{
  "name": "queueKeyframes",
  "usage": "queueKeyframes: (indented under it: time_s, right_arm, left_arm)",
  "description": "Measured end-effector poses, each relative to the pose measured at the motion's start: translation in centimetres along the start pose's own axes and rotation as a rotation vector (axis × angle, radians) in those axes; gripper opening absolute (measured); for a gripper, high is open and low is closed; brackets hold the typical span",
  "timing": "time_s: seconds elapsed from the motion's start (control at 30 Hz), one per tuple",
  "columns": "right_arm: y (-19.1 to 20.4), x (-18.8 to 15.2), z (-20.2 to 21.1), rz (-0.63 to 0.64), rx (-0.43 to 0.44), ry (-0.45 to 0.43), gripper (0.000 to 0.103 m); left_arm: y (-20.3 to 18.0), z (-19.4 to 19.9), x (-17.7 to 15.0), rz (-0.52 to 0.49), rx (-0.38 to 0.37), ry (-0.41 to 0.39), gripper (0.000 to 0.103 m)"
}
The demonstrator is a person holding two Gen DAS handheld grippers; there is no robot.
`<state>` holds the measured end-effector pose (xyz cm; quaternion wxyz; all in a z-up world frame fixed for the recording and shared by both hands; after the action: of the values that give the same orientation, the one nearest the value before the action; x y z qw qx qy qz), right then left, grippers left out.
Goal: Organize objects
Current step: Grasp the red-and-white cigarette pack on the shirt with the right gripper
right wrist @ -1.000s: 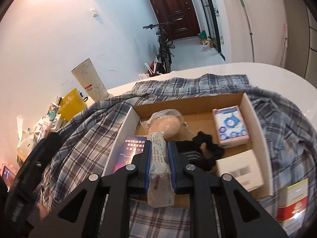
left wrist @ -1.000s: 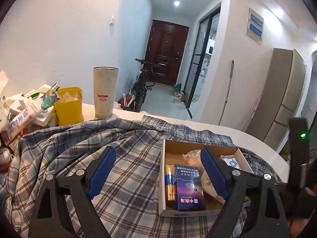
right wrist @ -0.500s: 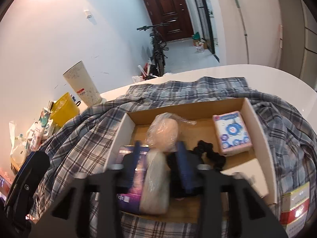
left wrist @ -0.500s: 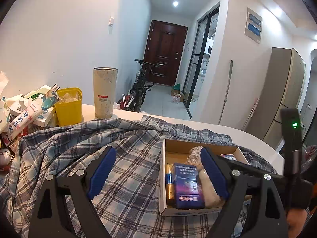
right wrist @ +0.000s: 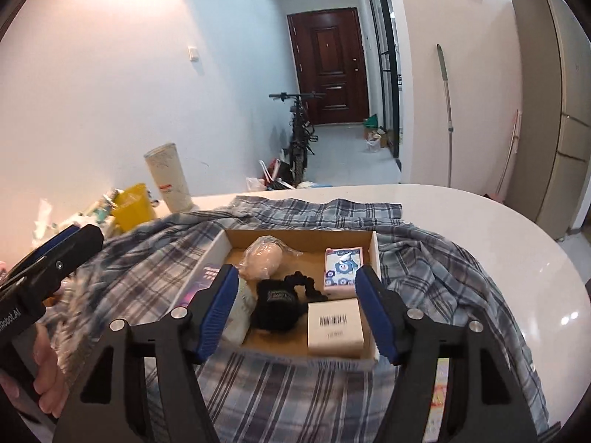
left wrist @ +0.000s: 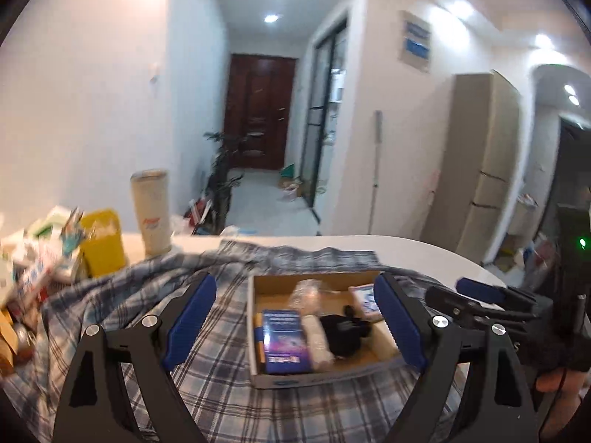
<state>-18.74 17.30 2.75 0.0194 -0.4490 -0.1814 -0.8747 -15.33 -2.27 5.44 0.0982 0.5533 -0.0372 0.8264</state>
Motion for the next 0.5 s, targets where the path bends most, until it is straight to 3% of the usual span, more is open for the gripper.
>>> queueKeyframes:
  time_s: [0.1, 0.17, 0.2, 0.4, 0.5]
  right_arm:
    - [-0.6, 0.0, 2.4, 0.001, 0.007, -0.061, 0.077]
    - [-1.0, 0.0, 3.8, 0.016, -0.013, -0.112, 0.083]
    - [-1.3, -0.1, 4.4, 0.025, -0.028, -0.132, 0.084]
    - [-3.1, -1.4, 6.3, 0.047, -0.065, -0.194, 0.103]
    - [-3.4, -2.5, 6.2, 0.086, -0.086, -0.223, 0.103]
  left_arm:
    - [-1.7, 1.9, 0.4, -0.007, -0.021, -0.037, 0.090]
    - [-2.5, 2.7, 0.3, 0.009, -0.031, -0.060, 0.102]
    - [-2.8, 3.0, 0.2, 0.017, -0.034, -0.075, 0.103]
    - [-5.0, 2.8, -1.5, -0.020, -0.002, -0.103, 0.103]
    - [-5.2, 1.5, -3.0, -0.014, 0.022, -0.097, 0.103]
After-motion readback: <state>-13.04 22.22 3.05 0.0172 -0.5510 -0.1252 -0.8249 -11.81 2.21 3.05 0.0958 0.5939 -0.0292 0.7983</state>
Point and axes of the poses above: each gripper's, at about its wrist camera, not at the fingertips, and z roughly against the way its jaws point, y to its left, x to its top, the point moved 5 cm from there along -z, roughly the way its jaws point, and after that the axes turned 10 degrees about -z, right-handed, at the moved point
